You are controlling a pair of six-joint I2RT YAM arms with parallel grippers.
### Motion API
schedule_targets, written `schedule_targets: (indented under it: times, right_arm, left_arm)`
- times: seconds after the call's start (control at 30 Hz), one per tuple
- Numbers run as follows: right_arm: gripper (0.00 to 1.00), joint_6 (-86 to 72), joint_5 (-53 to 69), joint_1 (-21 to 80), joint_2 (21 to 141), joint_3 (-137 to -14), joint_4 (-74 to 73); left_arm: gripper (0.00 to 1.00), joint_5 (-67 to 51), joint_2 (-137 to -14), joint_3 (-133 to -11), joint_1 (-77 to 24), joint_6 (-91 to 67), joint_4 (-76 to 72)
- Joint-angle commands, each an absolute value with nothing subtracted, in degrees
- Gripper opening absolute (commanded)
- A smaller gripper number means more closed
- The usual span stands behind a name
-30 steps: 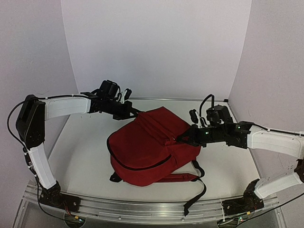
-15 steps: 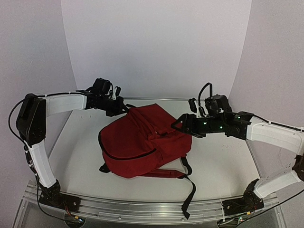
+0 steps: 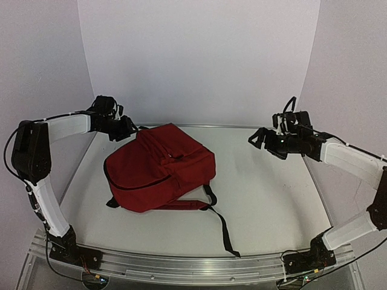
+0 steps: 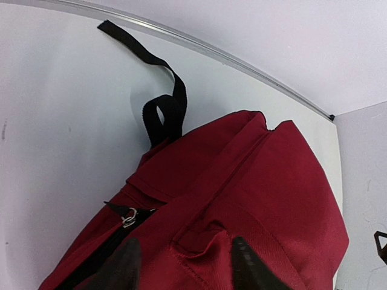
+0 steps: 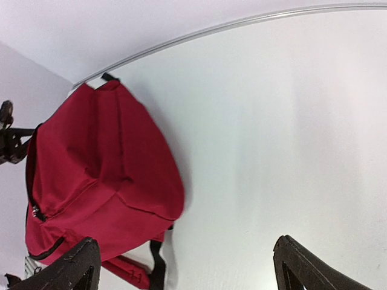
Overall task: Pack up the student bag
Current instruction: Adjust the student bag at the center of the board, then reset both arms
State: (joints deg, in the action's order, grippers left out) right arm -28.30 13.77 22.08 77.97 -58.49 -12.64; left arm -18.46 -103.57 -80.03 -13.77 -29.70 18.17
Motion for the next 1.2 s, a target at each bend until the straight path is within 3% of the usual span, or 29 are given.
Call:
schedule_targets:
  times: [0.0, 0.13, 0.2, 0.73, 0.9, 1.17]
  right_arm:
    - [0.98, -23.1, 11.2, 17.6, 72.2, -58.2, -13.0]
    - [0.98, -19.0, 4.9, 16.2, 67.5, -57.5, -11.9]
    - [0.98, -17.6, 1.9, 16.1, 64.6, -56.7, -10.3]
    - [0.98, -16.0, -5.3, 15.9, 40.0, -31.3, 11.9]
    - [0.98, -15.9, -5.8, 15.9, 35.8, -26.8, 13.5]
    - [0.98, -15.8, -5.4, 16.0, 37.0, -26.8, 13.6]
  left_arm:
    - [0.77, -12.9, -93.8, -78.0, -12.6, -24.5, 19.3]
    - [0.96, -8.4, -87.4, -74.8, -10.4, -23.0, 21.5]
    - [0.99, -6.4, -83.0, -71.9, -8.7, -22.9, 21.9]
    - [1.00, 11.2, -44.8, -37.0, -4.2, -27.9, 14.5]
    - [1.00, 12.8, -39.6, -31.0, -4.2, -28.5, 13.8]
    - [1.00, 13.2, -40.0, -31.8, -4.2, -26.7, 14.9]
